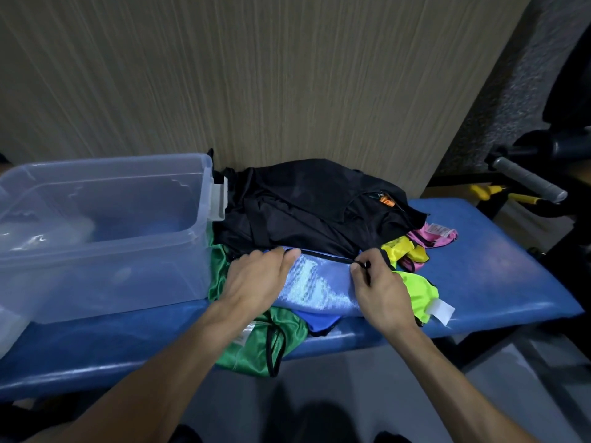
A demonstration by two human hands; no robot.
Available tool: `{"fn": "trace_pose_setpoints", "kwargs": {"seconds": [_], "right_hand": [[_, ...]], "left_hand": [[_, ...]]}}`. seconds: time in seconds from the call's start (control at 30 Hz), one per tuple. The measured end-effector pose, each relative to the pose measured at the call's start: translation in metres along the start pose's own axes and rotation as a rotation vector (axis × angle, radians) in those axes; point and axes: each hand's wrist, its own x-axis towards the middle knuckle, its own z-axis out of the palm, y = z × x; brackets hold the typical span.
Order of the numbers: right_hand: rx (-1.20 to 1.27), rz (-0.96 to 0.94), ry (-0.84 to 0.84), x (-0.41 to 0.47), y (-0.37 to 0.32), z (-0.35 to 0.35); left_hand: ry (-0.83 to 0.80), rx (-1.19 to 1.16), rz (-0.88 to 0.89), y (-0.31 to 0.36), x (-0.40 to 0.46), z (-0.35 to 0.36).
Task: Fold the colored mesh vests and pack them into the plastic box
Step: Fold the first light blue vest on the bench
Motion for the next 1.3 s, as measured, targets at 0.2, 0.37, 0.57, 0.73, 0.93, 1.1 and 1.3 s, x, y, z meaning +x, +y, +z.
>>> {"fn": "trace_pose_setpoints", "kwargs": {"seconds": [0.2, 0.37, 0.57, 0.73, 0.93, 1.1, 1.3], "right_hand": [[-0.049, 0.017, 0.034, 0.002, -0.003, 0.002], [-0.094, 0.056, 0.060, 0.004, -0.006, 0.006], [-0.140, 0.075, 0.070, 0.004, -0.006, 0.007], [-0.159, 0.083, 0.079, 0.005, -0.005, 0.009], [-0.169, 0.074, 0.094, 0.005, -0.005, 0.012], [-0.142, 0.097, 0.126, 0.005, -0.007, 0.015], [-0.133, 0.132, 0.119, 0.005, -0.009, 0.015]], "left_hand": [[0.008, -0.196, 0.062, -0.006, 0.010, -0.013], [0.013, -0.099, 0.046, 0.002, 0.012, -0.011], [-0.014, -0.207, 0.018, 0.000, 0.025, -0.010], [0.070, -0.483, -0.024, -0.017, 0.015, -0.028], [0.024, -0.480, -0.083, -0.023, -0.028, -0.022], [0.107, -0.529, -0.117, -0.007, -0.033, 0.000], [0.047, -0.711, -0.126, -0.011, -0.029, 0.005]]}}
